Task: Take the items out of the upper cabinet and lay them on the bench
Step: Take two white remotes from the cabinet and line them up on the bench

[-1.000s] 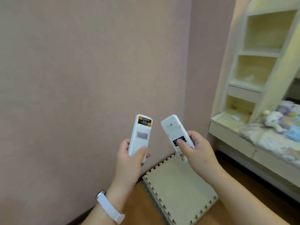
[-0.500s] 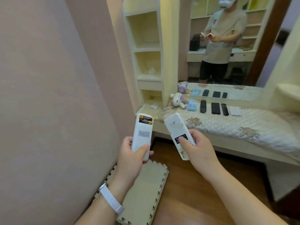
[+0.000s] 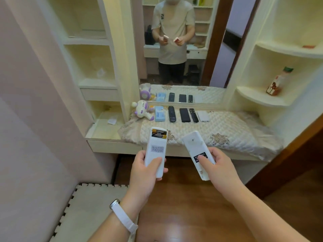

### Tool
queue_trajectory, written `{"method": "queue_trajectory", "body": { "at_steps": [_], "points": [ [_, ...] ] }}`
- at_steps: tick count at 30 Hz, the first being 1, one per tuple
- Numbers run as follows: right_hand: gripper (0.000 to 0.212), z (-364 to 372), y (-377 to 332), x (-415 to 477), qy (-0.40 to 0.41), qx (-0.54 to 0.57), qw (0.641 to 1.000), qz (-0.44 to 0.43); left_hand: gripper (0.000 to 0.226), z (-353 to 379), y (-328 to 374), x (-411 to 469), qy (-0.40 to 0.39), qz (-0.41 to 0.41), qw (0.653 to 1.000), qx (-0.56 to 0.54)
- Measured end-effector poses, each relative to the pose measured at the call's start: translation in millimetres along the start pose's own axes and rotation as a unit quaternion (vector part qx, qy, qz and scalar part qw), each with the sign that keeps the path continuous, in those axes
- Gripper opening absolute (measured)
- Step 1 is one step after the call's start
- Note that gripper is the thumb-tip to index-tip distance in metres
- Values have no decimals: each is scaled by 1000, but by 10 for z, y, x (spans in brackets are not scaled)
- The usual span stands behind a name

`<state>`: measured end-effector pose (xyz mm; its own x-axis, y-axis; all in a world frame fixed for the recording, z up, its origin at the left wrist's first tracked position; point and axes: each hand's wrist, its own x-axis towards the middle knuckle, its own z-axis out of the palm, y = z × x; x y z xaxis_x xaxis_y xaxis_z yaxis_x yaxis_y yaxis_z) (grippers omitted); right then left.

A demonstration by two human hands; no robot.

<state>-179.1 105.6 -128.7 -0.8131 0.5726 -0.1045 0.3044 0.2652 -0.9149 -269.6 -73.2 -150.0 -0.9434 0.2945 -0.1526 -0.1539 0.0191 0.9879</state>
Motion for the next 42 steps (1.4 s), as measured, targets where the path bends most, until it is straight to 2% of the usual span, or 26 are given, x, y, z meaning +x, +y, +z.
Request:
{"method": "queue_trajectory", "body": {
  "at_steps": [8,13,20,27,35,42],
  "points": [
    [7,59,-66,672,48,-62,997,16,16,216,-50,1051,-73,-27,997,-8],
    [6,-179,39,872,99,-58,993,36,19,628,-32,1343,-142,-45,989,4],
    [3,-601,332,1283,144,-21,987,63,15,1284,-5,1676,-186,-33,981,42],
    [2,-1127,784,2013,130,17,988,80,11,2027,-53,2049,-134,-44,987,82],
    [5,-2125,1268,2906,106,42,990,84,13,3197,-26,2536,-91,-47,989,110],
    [9,-2484,1575,3558,55,54,992,105,15,3730,-246,2855,-56,-74,988,122]
  ]
}}
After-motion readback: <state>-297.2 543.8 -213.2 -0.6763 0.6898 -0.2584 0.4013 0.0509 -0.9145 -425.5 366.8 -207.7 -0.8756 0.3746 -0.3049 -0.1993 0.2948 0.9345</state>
